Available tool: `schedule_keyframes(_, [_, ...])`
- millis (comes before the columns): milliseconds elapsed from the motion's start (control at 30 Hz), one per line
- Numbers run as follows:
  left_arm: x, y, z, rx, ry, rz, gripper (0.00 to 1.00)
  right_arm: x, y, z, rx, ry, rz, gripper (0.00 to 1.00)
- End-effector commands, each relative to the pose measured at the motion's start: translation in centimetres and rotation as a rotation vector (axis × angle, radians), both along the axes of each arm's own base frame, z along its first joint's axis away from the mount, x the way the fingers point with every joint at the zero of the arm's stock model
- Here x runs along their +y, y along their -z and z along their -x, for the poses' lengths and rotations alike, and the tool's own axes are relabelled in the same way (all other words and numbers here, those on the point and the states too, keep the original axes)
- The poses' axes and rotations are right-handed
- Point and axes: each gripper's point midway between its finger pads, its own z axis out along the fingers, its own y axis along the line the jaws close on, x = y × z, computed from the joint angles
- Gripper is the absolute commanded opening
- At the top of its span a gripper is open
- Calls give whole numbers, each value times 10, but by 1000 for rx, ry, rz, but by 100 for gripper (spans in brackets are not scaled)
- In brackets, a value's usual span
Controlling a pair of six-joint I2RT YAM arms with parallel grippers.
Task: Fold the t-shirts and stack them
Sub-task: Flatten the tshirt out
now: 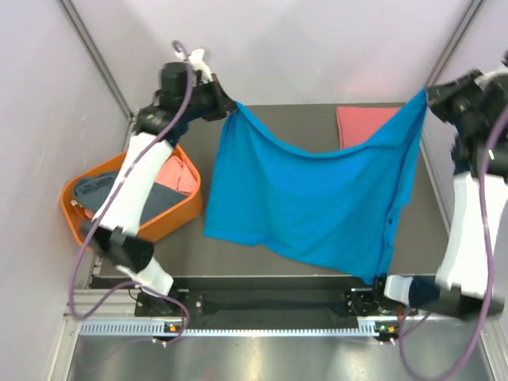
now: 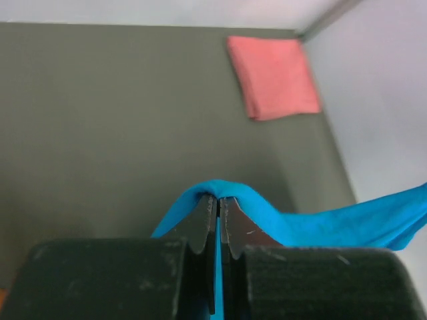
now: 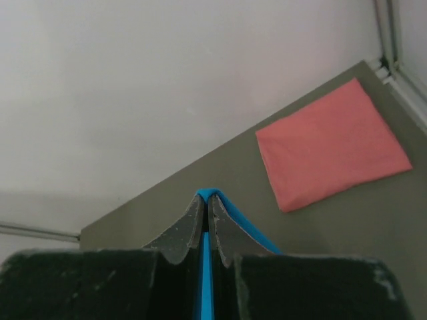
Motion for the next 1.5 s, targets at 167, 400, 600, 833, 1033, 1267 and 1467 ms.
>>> schedule_keyframes(167, [23,-101,-122,-408,-231,66,0,-15,-153,-130,-419,-114,-56,0])
schedule_keyframes(400, [31,-183,-65,-600,-152,248,0,-53,-234,-68,-755,-83,-97,0])
schedule_keyframes(600, [21,-106,-30,-437,-44,212,0,-63,-192,-55,-622,-107,-74,0])
schedule_keyframes(833, [13,49,4,-107,54,90,0,-57,3,-40,-217,-27,-221,0])
schedule_keyframes(1033, [47,109,50,24,-32,-61,0,-44,122,9,64,41,-292,0])
schedule_keyframes(1267, [63,-3,66,-212,-119,26,0,-32,38,56,9,90,-150,0])
schedule_keyframes(1467, [69,-117,81,-393,-130,75,0,-18,-68,112,-210,174,-31,0])
